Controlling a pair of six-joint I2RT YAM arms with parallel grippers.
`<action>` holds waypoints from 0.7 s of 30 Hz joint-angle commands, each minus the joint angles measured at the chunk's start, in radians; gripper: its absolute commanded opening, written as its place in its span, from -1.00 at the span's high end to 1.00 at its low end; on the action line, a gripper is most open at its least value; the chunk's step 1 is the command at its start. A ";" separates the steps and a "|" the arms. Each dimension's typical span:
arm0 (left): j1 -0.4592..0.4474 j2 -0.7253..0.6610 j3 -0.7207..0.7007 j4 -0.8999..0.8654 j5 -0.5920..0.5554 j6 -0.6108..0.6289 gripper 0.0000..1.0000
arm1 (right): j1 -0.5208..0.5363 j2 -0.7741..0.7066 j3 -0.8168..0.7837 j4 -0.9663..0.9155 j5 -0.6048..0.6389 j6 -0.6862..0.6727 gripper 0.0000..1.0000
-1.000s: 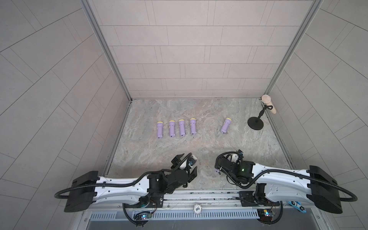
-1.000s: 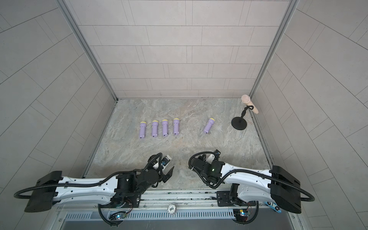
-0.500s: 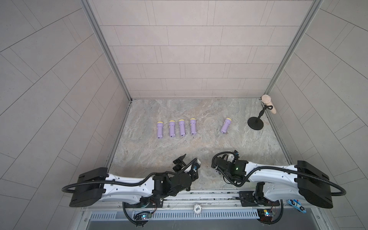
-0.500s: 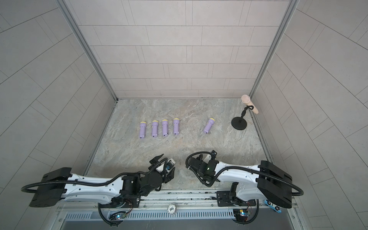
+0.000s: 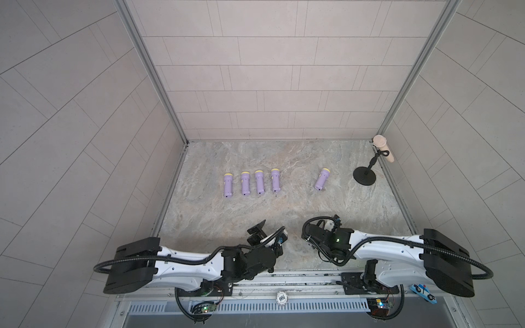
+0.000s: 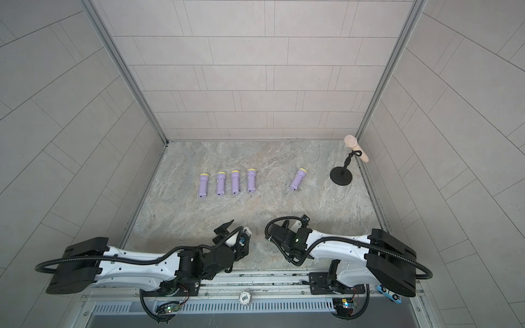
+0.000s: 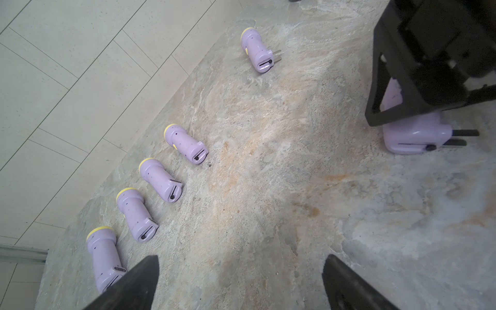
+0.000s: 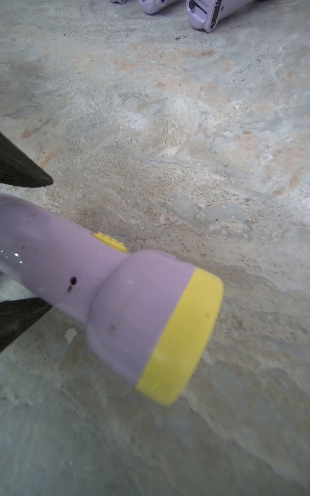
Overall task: Close the plug at the bottom of the flashlight
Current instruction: Pick up the flashlight from the center of the board.
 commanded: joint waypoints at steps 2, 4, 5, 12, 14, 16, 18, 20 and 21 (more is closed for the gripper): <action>-0.005 0.019 0.022 0.052 -0.019 0.020 -0.99 | -0.008 0.009 0.001 -0.012 0.000 0.048 -0.32; -0.005 0.029 0.022 0.068 -0.020 0.018 -0.99 | -0.010 0.005 -0.002 -0.009 -0.002 0.051 -0.27; -0.006 0.034 0.022 0.074 -0.018 0.018 -0.99 | -0.012 0.004 -0.003 -0.008 -0.003 0.051 -0.23; -0.006 0.059 0.034 0.084 -0.031 0.016 -0.99 | -0.015 0.016 -0.004 0.009 -0.019 0.042 -0.18; -0.005 0.066 0.037 0.085 -0.032 0.016 -0.99 | -0.017 0.020 -0.004 0.011 -0.021 0.042 -0.15; -0.005 0.071 0.038 0.084 -0.034 0.016 -0.99 | -0.018 0.021 -0.009 0.014 -0.022 0.044 -0.13; -0.005 0.073 0.040 0.084 -0.036 0.014 -0.99 | -0.022 0.022 -0.015 0.020 -0.026 0.045 -0.10; -0.005 0.073 0.040 0.084 -0.037 0.013 -0.99 | -0.026 0.020 -0.022 0.026 -0.029 0.047 -0.06; -0.005 0.073 0.041 0.084 -0.038 0.013 -0.99 | -0.027 0.019 -0.023 0.026 -0.029 0.046 -0.05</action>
